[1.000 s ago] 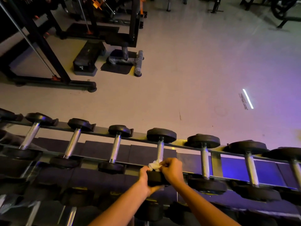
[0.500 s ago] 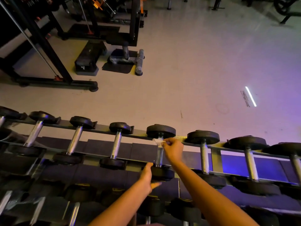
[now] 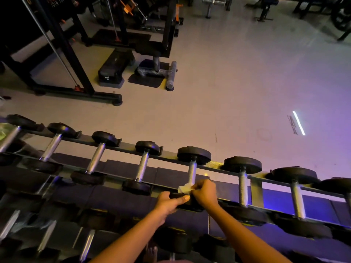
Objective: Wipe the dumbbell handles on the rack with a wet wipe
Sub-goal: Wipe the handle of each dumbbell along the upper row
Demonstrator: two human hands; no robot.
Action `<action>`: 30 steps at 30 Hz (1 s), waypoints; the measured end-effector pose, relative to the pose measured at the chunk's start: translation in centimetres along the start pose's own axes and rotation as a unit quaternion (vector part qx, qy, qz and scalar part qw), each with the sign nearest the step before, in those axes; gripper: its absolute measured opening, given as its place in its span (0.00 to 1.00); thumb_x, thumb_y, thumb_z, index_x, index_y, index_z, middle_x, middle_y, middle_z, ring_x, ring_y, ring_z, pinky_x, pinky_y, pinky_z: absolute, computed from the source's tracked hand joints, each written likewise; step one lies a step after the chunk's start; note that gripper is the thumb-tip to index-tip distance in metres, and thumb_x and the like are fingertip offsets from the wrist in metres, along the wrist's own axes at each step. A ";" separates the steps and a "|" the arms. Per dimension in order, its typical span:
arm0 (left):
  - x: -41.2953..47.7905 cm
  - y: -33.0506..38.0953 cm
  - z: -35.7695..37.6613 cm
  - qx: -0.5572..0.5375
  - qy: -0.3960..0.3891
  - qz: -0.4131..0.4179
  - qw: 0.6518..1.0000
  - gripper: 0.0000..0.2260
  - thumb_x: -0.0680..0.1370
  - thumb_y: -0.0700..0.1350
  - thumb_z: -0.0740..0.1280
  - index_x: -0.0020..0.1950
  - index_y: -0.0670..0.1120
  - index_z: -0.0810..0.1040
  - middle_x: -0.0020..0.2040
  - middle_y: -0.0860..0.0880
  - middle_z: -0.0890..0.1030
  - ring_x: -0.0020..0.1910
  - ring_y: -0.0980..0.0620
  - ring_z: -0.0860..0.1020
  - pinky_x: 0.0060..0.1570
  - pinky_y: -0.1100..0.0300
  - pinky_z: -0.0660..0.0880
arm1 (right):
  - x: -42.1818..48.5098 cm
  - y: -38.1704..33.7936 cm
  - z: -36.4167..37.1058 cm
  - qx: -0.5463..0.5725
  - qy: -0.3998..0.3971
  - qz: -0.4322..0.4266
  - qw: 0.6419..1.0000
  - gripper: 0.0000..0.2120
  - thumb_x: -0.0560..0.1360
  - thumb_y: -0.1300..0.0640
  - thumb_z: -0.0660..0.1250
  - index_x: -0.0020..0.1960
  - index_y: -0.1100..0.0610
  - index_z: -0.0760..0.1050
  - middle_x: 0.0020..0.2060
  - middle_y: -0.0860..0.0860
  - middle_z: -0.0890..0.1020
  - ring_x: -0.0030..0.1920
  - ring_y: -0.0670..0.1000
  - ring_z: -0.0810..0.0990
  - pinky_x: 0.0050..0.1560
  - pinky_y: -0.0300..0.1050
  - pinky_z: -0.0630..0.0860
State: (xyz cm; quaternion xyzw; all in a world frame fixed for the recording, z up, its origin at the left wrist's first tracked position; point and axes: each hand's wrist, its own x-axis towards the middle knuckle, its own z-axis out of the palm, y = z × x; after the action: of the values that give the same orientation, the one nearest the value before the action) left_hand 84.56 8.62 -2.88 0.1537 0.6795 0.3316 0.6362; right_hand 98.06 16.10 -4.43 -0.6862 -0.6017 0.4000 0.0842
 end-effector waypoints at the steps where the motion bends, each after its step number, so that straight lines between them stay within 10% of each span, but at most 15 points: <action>1: 0.1 0.1 -0.2 0.006 -0.005 0.001 1.000 0.12 0.69 0.43 0.77 0.49 0.44 0.79 0.45 0.48 0.84 0.44 0.53 0.82 0.36 0.65 0.77 | 0.1 0.0 -0.1 0.009 0.001 0.009 1.000 0.01 0.70 0.63 0.73 0.42 0.59 0.82 0.42 0.53 0.83 0.42 0.47 0.81 0.41 0.37 0.76; 8: 0.8 -0.3 -0.6 0.033 -0.005 0.010 0.999 0.17 0.66 0.47 0.80 0.50 0.43 0.81 0.48 0.45 0.85 0.47 0.50 0.83 0.46 0.58 0.80 | 3.4 -3.7 -2.2 0.109 0.119 -0.016 0.987 0.07 0.75 0.64 0.69 0.52 0.63 0.82 0.45 0.58 0.84 0.42 0.51 0.80 0.43 0.39 0.76; 17: 0.9 -0.2 -0.8 0.027 -0.012 -0.004 1.000 0.18 0.66 0.47 0.80 0.52 0.44 0.81 0.47 0.48 0.85 0.48 0.51 0.83 0.47 0.57 0.80 | 2.2 -2.7 -1.6 0.006 0.023 -0.018 1.000 0.05 0.73 0.64 0.71 0.48 0.62 0.81 0.42 0.54 0.82 0.42 0.50 0.80 0.33 0.32 0.70; 30: 0.3 0.8 -0.5 0.123 0.039 0.015 0.991 0.19 0.65 0.52 0.79 0.48 0.47 0.75 0.49 0.49 0.81 0.48 0.50 0.78 0.50 0.56 0.76 | -2.3 -2.2 -0.4 0.009 0.049 0.038 0.998 0.03 0.70 0.64 0.72 0.39 0.59 0.79 0.37 0.50 0.79 0.41 0.46 0.79 0.44 0.39 0.77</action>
State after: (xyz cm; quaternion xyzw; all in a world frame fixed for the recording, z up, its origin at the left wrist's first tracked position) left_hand 83.90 9.23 -2.61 0.2276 0.7374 0.2606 0.5801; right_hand 96.76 14.76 -1.83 -0.7267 -0.5665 0.3745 0.1040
